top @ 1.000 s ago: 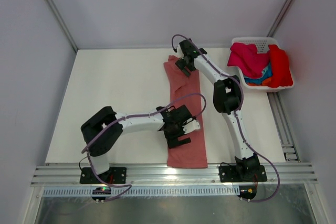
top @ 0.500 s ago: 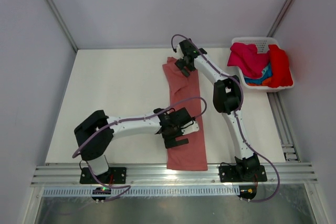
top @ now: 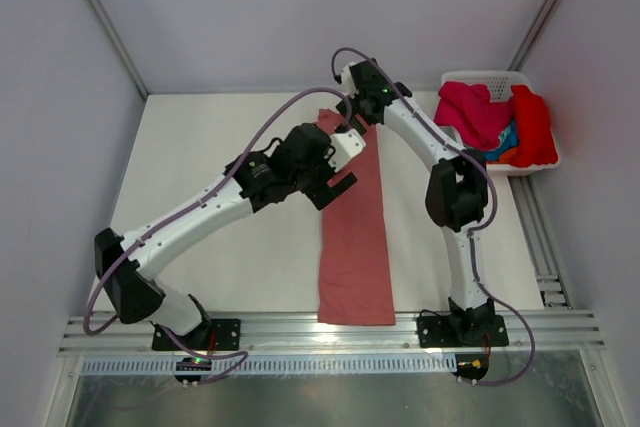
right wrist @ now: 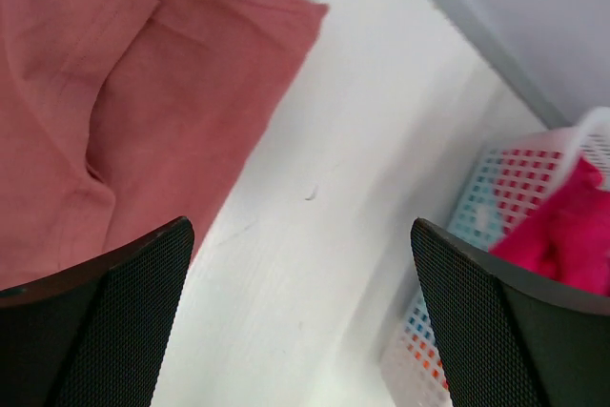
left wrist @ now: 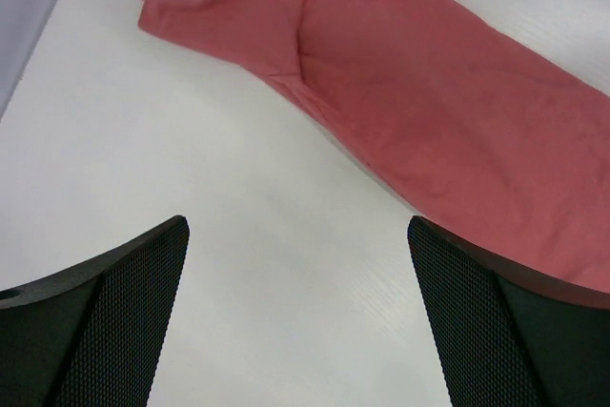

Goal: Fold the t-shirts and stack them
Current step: Fold the tshirt

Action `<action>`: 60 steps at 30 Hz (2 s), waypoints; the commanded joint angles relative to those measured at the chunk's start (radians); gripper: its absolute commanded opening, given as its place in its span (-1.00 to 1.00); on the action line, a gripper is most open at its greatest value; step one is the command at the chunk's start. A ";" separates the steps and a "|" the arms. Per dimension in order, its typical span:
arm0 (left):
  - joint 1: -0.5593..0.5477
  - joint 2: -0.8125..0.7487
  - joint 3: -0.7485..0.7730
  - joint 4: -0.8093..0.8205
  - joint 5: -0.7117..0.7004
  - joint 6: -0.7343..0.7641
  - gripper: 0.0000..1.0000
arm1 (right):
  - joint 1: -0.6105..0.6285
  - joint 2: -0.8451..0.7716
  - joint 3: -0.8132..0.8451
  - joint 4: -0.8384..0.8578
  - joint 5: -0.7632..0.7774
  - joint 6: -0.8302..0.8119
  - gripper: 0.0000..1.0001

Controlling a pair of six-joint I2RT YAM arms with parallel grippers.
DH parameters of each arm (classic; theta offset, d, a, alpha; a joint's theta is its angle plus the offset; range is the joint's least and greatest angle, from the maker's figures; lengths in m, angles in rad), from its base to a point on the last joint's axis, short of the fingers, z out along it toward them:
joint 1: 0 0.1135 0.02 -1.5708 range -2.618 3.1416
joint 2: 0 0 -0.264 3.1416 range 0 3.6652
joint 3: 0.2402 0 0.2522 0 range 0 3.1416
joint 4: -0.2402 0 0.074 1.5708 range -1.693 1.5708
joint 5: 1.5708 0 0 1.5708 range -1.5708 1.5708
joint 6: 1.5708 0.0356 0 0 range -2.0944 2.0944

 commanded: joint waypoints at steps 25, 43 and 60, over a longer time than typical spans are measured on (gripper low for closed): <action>-0.393 0.093 -0.246 -0.116 0.387 0.208 0.98 | -0.112 -1.018 -1.190 0.580 0.335 -0.007 0.99; -0.516 0.356 -0.030 -0.070 0.152 -0.044 0.97 | -0.121 -0.937 -1.229 0.629 0.362 -0.053 0.99; -0.600 0.376 -0.059 -0.094 0.090 -0.079 0.90 | -0.124 -0.916 -1.241 0.638 0.368 -0.066 0.99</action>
